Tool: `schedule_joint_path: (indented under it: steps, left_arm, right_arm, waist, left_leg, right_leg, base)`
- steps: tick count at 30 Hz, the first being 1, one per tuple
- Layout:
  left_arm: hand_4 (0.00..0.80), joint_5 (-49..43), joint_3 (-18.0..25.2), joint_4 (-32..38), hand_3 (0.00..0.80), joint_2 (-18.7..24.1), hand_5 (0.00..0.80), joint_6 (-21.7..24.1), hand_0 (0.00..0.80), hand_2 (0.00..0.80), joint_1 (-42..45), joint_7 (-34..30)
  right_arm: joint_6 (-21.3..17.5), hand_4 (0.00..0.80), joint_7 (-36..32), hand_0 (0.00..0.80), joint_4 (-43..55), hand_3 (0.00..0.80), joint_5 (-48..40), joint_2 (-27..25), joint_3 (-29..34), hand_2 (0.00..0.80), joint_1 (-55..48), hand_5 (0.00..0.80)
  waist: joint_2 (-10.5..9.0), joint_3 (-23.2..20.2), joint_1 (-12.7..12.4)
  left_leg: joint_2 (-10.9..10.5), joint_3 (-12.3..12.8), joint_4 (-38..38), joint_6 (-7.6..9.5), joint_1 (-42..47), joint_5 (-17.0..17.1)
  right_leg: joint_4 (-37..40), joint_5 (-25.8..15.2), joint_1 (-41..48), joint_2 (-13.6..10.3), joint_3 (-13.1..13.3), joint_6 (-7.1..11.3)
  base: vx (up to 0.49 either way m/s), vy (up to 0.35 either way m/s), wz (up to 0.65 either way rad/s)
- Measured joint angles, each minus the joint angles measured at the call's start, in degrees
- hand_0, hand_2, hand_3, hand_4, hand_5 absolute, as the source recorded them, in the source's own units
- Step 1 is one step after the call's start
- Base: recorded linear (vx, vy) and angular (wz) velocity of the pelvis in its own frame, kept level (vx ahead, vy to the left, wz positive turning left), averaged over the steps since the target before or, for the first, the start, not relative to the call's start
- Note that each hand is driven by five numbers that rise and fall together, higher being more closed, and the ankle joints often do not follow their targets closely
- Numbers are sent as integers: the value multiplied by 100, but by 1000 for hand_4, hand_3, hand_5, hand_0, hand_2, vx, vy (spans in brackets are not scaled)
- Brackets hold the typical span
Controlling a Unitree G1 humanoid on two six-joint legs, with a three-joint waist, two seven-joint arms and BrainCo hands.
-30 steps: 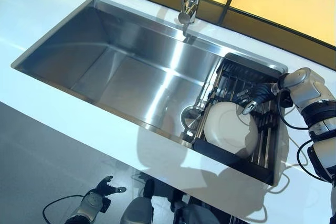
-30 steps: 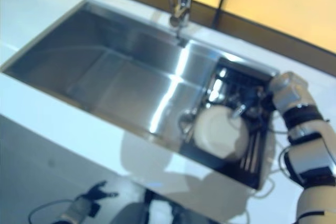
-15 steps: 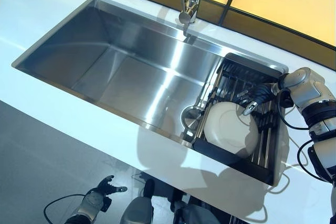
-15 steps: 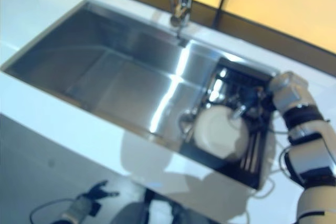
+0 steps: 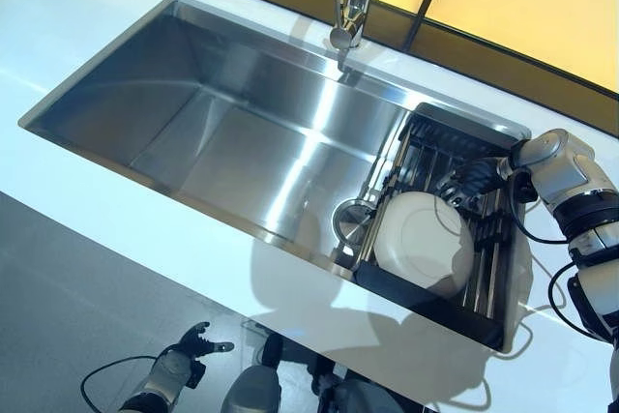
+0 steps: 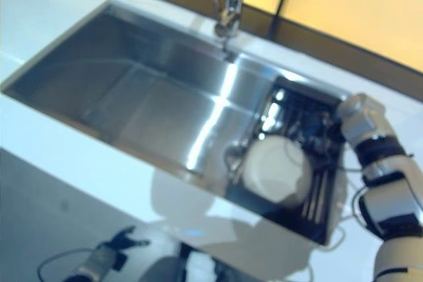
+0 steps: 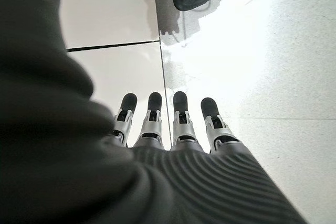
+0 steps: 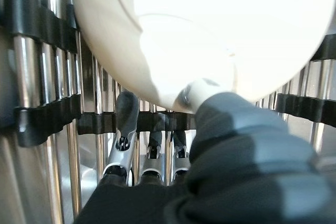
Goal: Take plates into dishwasher
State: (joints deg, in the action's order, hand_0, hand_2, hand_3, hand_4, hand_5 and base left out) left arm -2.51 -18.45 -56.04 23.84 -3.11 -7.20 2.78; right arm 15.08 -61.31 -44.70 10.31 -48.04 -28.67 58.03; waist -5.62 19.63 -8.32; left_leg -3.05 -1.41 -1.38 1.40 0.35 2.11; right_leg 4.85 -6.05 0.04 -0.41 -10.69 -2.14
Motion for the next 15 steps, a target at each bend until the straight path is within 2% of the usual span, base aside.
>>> schedule_joint_path:
  steps: [6, 11, 14, 15]
  left_arm:
    - [0, 0, 3, -6, 0, -7, 0, 0, 0, 0, 5, 23]
    - [0, 0, 10, -37, 0, -7, 0, 3, 0, 0, 22, 65]
    - [0, 0, 44, -90, 0, -6, 0, 8, 0, 0, 41, 80]
    - [0, 0, 65, -127, 0, -8, 0, 10, 0, 0, 42, 83]
  right_arm:
    - [123, 687, 180, 687, 221, 687, -103, 3, 4, 687, -160, 687]
    - [243, 797, 264, 797, 402, 797, -266, 0, 4, 797, -270, 797]
    - [326, 781, 287, 781, 553, 781, -310, -5, 6, 781, -332, 781]
    - [344, 731, 294, 731, 590, 731, -324, -5, 5, 731, -343, 731]
  waist:
    - [-100, -23, -11]
    - [-163, -23, -17]
    - [-196, -39, -15]
    - [-210, -47, -9]
  left_leg:
    - [9, 56, -15, 0, 22, 0]
    - [23, 108, -80, 0, 128, 0]
    - [31, 129, -136, 0, 195, 0]
    - [33, 129, -139, 0, 197, 0]
  right_leg:
    - [0, -1, 0, 12, 45, 0]
    - [0, -1, 55, 25, 84, 0]
    - [2, 6, 87, 34, 93, 8]
    - [2, 6, 87, 36, 94, 9]
  base:
    - [-8, 7, -2]
    - [-18, 13, -6]
    - [-18, 1, -5]
    - [-14, -5, -3]
